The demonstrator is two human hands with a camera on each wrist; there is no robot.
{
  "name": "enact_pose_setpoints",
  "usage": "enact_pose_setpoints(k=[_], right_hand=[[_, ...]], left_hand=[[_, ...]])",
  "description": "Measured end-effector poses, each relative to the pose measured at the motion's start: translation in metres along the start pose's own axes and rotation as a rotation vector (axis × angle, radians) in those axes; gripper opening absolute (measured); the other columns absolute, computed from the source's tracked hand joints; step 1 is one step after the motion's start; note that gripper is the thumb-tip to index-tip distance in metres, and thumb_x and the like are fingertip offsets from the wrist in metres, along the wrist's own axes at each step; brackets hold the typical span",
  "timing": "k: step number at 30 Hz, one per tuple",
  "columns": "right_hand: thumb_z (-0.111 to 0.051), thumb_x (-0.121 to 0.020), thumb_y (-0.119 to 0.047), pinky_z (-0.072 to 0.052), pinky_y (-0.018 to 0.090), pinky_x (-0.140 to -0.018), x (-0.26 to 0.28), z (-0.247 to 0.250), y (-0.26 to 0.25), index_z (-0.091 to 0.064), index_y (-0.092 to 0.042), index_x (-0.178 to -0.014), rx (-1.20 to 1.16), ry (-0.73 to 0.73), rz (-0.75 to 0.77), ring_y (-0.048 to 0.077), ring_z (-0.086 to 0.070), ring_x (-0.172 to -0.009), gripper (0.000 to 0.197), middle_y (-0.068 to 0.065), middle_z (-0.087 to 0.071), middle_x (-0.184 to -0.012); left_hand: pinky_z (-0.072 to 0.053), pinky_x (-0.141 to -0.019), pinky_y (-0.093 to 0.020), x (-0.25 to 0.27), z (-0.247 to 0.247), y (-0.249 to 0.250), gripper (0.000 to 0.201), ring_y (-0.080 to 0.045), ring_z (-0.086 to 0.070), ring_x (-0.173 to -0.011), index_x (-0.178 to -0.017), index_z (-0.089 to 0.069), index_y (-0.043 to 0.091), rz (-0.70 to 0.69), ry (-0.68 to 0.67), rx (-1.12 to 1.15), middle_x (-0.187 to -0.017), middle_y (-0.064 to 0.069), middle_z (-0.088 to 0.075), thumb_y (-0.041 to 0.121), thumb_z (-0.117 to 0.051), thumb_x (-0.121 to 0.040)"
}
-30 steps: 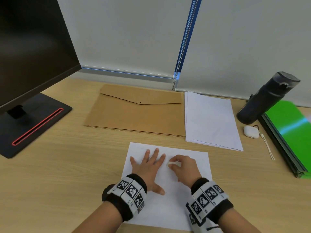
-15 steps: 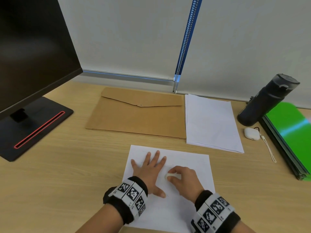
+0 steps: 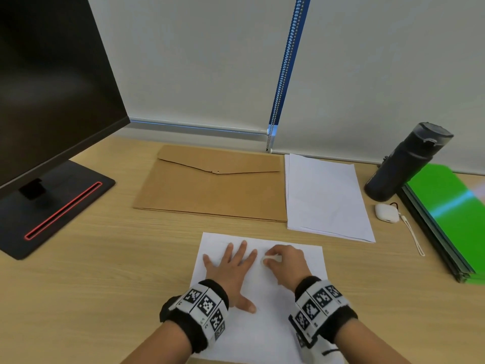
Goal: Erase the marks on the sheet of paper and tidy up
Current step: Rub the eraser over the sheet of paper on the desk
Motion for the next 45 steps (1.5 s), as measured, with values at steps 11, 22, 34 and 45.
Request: enact_pose_setpoints(k=[11,22,34,45], right_hand=[[-0.06,-0.088,-0.021,-0.054,0.04,-0.084,-0.006,-0.003,-0.004,-0.065,-0.01,-0.11,0.004,0.024,0.018,0.033,-0.063,-0.098,0.025,0.013,-0.063,-0.115],[-0.053,-0.089,-0.014,-0.038,0.025,-0.091,-0.021,-0.001,-0.012,-0.061,-0.012,-0.114,0.11,0.036,0.097,0.026,-0.052,-0.113,0.026,0.013,-0.058,-0.121],[-0.057,-0.089,-0.019,-0.039,0.023,-0.089,-0.02,-0.006,-0.014,-0.061,-0.011,-0.116,0.169,-0.05,0.133,0.024,-0.055,-0.112,0.029,0.009,-0.061,-0.121],[-0.061,-0.086,-0.022,-0.036,0.018,-0.081,-0.02,-0.013,-0.021,-0.065,-0.011,-0.114,0.113,-0.124,0.14,0.02,-0.057,-0.109,0.03,0.007,-0.064,-0.118]], left_hand=[[0.0,-0.104,-0.072,-0.003,0.0,-0.004,0.117,-0.023,0.026,-0.142,-0.147,0.022,0.033,0.01,0.024,0.005,-0.152,0.007,0.033,0.064,-0.065,-0.074],[0.004,-0.104,-0.072,-0.024,0.025,-0.012,0.12,-0.023,0.024,-0.143,-0.148,0.018,0.035,0.004,0.052,0.017,-0.154,0.009,0.03,0.065,-0.068,-0.07],[0.003,-0.105,-0.071,-0.029,0.027,-0.016,0.121,-0.022,0.023,-0.143,-0.148,0.017,0.034,0.002,0.066,0.002,-0.154,0.008,0.029,0.068,-0.067,-0.068],[0.003,-0.104,-0.072,-0.028,0.027,-0.015,0.123,-0.023,0.023,-0.143,-0.148,0.018,0.033,-0.007,0.059,0.002,-0.154,0.007,0.03,0.067,-0.069,-0.067]])
Point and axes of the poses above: each hand's wrist, its own x-axis away from the middle knuckle, its own z-axis out of the back of the hand, y = z × x, the point moved 7 cm from there along -x, towards the middle knuckle
